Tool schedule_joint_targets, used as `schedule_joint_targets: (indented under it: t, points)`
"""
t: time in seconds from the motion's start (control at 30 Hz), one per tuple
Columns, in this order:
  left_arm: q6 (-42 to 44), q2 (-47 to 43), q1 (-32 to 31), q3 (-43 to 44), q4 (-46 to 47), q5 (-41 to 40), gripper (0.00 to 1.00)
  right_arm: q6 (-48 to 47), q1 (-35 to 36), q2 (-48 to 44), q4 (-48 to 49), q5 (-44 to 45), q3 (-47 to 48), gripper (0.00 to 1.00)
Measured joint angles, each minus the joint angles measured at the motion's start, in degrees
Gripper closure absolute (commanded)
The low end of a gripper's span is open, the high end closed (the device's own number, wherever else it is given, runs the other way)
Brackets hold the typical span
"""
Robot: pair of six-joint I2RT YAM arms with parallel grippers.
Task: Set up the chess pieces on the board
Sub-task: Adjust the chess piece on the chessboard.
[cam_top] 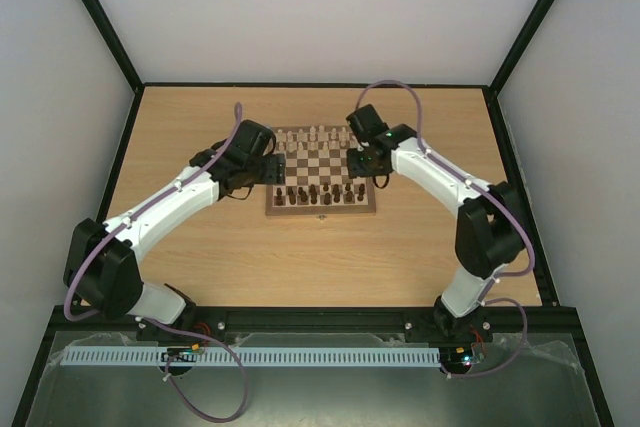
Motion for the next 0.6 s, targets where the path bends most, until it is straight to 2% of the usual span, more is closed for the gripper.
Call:
schedule_joint_targets:
  t: [0.17, 0.27, 0.6]
  points:
    - [0.0, 0.0, 0.0, 0.0, 0.1, 0.0, 0.21, 0.7, -3.0, -2.8, 0.3, 0.8, -5.2, 0.55]
    - [0.0, 0.0, 0.0, 0.0, 0.1, 0.0, 0.21, 0.6, -3.1, -2.7, 0.6, 0.5, -7.1, 0.62]
    - [0.0, 0.0, 0.0, 0.0, 0.1, 0.0, 0.21, 0.6, -3.2, 1.4, 3.1, -1.5, -7.9, 0.71]
